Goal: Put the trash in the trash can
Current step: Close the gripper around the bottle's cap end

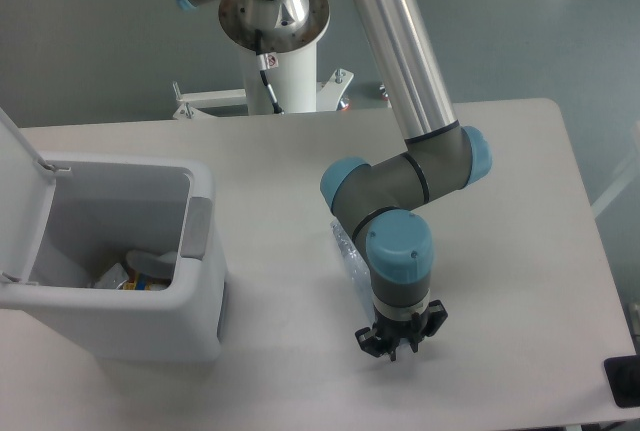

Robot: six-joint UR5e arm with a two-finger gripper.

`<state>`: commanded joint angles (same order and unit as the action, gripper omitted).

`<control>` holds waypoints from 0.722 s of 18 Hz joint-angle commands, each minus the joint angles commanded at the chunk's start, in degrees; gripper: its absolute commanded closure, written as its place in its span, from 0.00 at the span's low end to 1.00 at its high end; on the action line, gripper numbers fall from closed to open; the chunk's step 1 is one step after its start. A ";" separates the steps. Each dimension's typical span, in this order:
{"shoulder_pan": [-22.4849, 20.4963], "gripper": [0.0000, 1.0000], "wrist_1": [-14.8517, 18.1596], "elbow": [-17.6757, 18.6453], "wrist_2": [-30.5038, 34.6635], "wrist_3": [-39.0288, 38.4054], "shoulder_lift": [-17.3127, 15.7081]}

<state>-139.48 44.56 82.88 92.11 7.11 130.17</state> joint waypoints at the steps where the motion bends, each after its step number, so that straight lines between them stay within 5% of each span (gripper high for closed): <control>1: 0.00 0.75 0.00 0.09 0.52 0.79 -0.35; 6: 0.00 0.77 0.26 -0.17 1.06 2.81 -1.23; 13: -0.35 0.77 -0.26 -5.00 -1.31 -1.12 -3.25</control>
<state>-139.83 44.30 77.88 90.80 6.00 126.92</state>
